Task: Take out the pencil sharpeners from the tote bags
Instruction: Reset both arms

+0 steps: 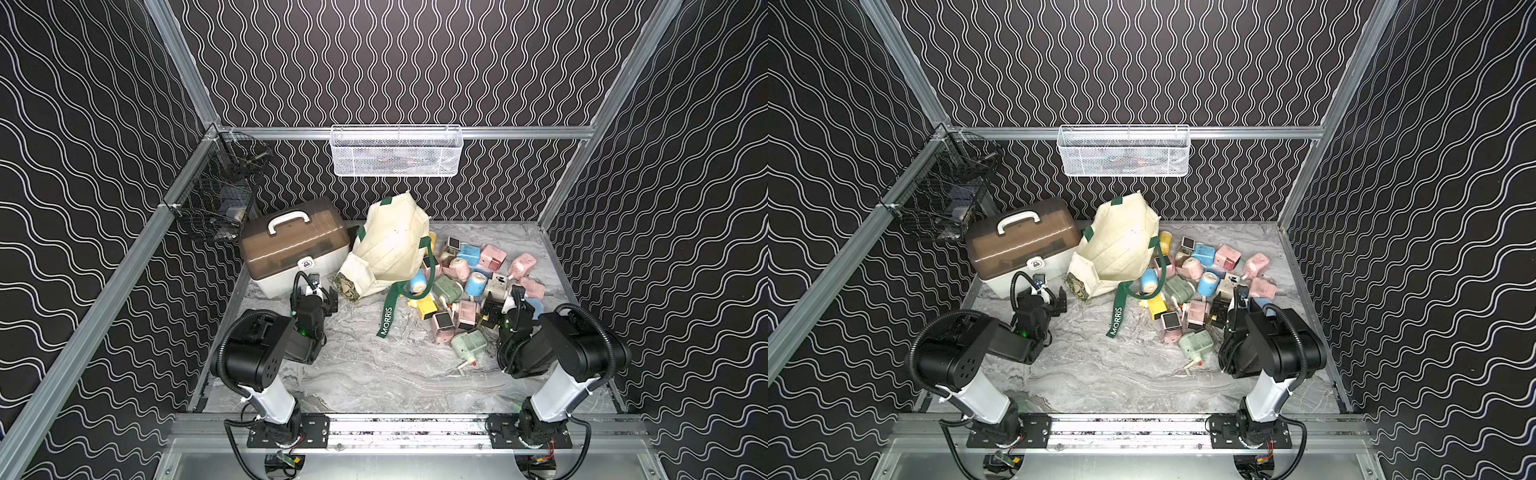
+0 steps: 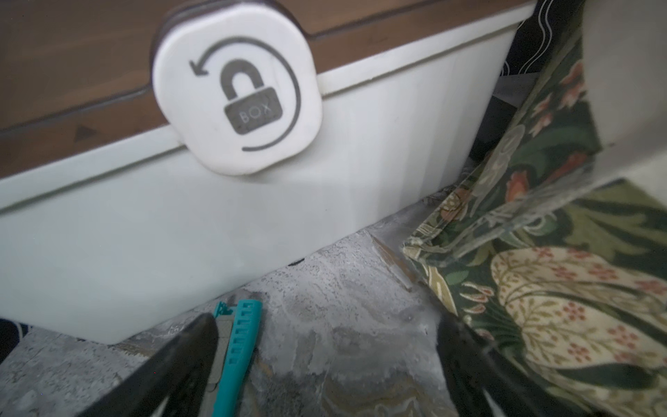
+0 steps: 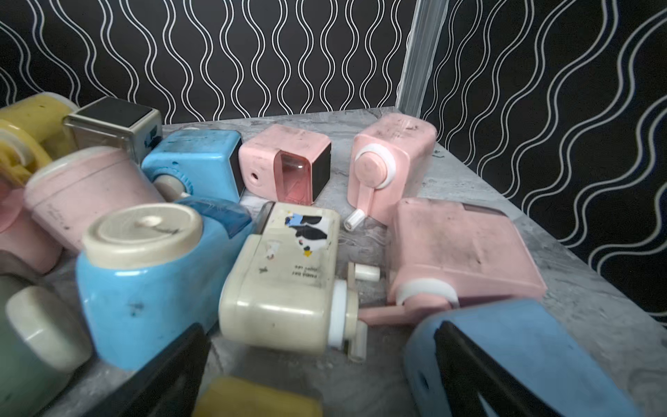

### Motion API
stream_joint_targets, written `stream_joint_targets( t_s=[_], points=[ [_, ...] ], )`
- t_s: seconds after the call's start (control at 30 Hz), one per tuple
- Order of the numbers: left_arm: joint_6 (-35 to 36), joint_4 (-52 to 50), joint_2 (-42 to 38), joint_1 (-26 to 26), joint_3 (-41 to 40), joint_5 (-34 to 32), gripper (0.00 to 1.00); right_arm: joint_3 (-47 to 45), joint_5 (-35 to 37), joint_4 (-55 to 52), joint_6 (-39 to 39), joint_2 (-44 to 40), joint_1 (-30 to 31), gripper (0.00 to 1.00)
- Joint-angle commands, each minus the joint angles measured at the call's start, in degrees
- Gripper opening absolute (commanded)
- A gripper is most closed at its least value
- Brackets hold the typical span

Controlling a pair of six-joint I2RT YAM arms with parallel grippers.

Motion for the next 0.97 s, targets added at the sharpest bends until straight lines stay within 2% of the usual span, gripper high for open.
stream_joint_targets(
  t_s=[0.0, 0.03, 0.07, 0.17, 0.23, 0.33, 0.43, 0.53, 0.63, 0.77, 0.87, 0.93],
  points=[
    [-0.24, 0.63, -0.26, 0.08, 0.38, -0.43, 0.99, 6.64, -4.06, -15.36, 3.33, -3.98, -3.04, 1.0],
    [-0.1, 0.91, -0.14, 0.08, 0.29, -0.4, 0.99, 9.92, -7.32, -23.4, 5.44, -4.61, -5.53, 1.0],
    [-0.24, 0.63, -0.31, 0.09, 0.33, -0.37, 0.99, 10.65, -11.05, -24.74, 6.68, -4.55, -7.73, 0.99],
    [-0.18, 0.68, -0.31, 0.08, 0.31, -0.35, 0.99, 9.54, -11.17, -19.75, 5.53, -3.33, -7.96, 1.0],
    [-0.22, 0.75, -0.23, 0.06, 0.29, -0.39, 0.99, 9.17, -10.4, -21.25, 5.53, -4.65, -7.64, 1.0],
    [-0.24, 0.64, -0.31, 0.1, 0.35, -0.31, 0.99, 8.42, -9.92, -17.18, 4.12, -3.08, -6.5, 1.0],
    [-0.26, 0.61, -0.32, 0.03, 0.37, -0.36, 0.99, 9.5, -9.81, -21.54, 5.04, -4.21, -6.62, 1.0],
    [-0.19, 0.76, -0.25, 0.07, 0.34, -0.27, 0.99, 8.83, -9.82, -18.41, 4.46, -3.35, -6.54, 1.0],
    [-0.16, 0.86, -0.24, 0.1, 0.29, -0.34, 0.99, 9.23, -9.8, -20.14, 4.72, -3.73, -6.63, 1.0],
    [-0.24, 0.62, -0.34, 0.01, 0.35, -0.24, 0.99, 11.32, -13.85, -25.52, 5.65, -4.27, -8.34, 1.0],
    [-0.21, 0.65, -0.29, 0.02, 0.34, -0.32, 0.99, 10.04, -14.09, -20.98, 5.23, -3.33, -8.34, 1.0],
    [-0.21, 0.65, -0.32, 0.02, 0.37, -0.3, 0.99, 10.16, -13.95, -22.65, 5.41, -4.13, -8.32, 1.0]
  ],
)
